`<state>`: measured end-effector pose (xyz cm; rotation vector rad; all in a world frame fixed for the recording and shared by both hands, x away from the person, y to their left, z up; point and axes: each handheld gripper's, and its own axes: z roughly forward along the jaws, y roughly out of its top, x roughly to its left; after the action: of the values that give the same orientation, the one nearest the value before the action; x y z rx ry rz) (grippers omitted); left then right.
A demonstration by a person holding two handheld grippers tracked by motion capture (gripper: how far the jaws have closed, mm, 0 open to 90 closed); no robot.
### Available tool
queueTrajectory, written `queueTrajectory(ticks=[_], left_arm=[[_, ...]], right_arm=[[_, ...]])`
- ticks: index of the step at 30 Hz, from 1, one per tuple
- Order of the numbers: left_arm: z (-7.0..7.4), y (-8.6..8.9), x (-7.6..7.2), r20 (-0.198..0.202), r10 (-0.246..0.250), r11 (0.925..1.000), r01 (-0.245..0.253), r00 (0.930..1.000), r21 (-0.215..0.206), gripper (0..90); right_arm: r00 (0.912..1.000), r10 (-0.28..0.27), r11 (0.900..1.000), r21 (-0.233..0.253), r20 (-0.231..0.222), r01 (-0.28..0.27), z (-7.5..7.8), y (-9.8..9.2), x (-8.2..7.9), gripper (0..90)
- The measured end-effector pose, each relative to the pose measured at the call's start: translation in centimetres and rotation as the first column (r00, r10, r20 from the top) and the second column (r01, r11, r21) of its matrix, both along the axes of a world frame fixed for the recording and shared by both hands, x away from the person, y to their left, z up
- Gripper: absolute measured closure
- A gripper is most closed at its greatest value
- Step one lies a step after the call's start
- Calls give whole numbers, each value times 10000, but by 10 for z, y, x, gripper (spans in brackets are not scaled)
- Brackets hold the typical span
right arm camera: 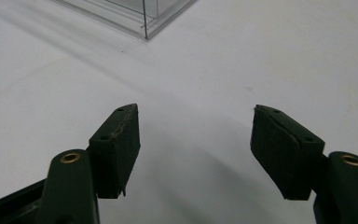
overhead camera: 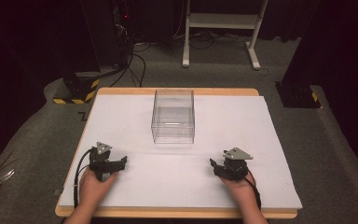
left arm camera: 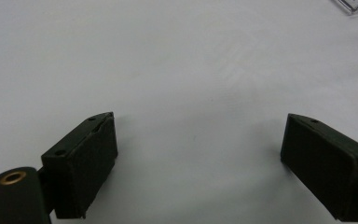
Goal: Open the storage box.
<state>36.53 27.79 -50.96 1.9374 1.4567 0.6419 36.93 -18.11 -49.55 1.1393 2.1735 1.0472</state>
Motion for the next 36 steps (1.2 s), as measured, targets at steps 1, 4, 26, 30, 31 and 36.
queueTrajectory(ticks=[1,4,26,30,31,36], left_arm=[[0,0,0,1,1,10000,-1,10000,1,112],[0,0,0,0,1,10000,-1,10000,-2,111],[0,0,0,8,12,10000,-12,10000,-8,111],[0,0,0,7,15,10000,-15,10000,-15,111],[0,0,0,5,14,10000,-14,10000,-16,111],[0,0,0,2,15,10000,-15,10000,-20,111]], right_arm=[[10000,67,10000,35,52,-67,1,1,0,335],[9997,131,9998,163,196,-134,5,4,-3,343],[9906,1349,9868,868,245,-1366,13,38,-12,349],[9871,1589,9834,856,185,-1599,12,46,-12,364],[9861,1651,9829,791,204,-1662,12,48,-12,366],[9831,1808,9805,734,298,-1825,11,57,-11,367]])
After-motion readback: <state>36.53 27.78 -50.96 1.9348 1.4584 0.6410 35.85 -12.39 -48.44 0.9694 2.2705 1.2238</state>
